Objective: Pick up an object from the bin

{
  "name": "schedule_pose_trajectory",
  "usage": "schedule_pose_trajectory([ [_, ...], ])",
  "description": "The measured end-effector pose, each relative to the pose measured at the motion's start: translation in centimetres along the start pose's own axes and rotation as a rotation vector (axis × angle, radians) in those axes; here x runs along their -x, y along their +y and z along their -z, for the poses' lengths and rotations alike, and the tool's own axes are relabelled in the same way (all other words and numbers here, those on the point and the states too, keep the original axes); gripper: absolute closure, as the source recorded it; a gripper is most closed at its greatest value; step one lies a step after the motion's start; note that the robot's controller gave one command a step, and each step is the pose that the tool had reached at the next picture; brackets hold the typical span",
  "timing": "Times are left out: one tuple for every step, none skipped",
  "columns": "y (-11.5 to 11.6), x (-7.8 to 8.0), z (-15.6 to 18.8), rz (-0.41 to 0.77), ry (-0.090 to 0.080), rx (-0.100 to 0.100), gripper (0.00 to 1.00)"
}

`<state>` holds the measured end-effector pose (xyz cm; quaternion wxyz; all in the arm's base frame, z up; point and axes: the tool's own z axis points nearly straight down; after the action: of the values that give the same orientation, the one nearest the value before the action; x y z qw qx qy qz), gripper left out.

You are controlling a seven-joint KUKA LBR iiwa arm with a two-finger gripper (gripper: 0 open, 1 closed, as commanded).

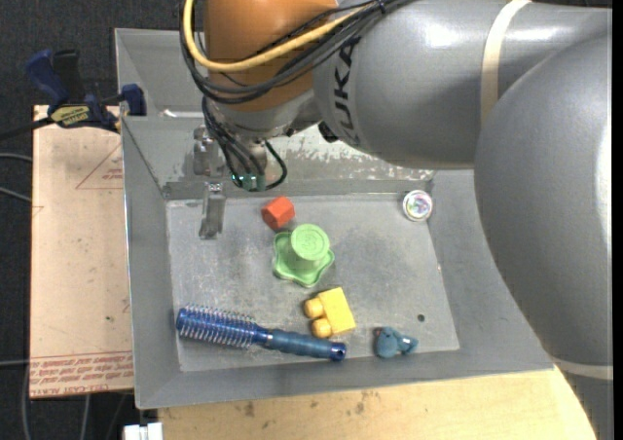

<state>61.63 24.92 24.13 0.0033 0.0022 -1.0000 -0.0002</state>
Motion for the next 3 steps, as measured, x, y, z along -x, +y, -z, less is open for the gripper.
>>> schedule_pose_trajectory([
  [-2.0, -8.7, -11.9, 0.319, 0.001, -0.002, 0.00],
  [-1.6, -11.4, -17.3, 0.480, -0.007, 0.000, 0.00],
  [-1.7, -11.4, -17.3, 0.478, -0.005, 0.000, 1.00],
])
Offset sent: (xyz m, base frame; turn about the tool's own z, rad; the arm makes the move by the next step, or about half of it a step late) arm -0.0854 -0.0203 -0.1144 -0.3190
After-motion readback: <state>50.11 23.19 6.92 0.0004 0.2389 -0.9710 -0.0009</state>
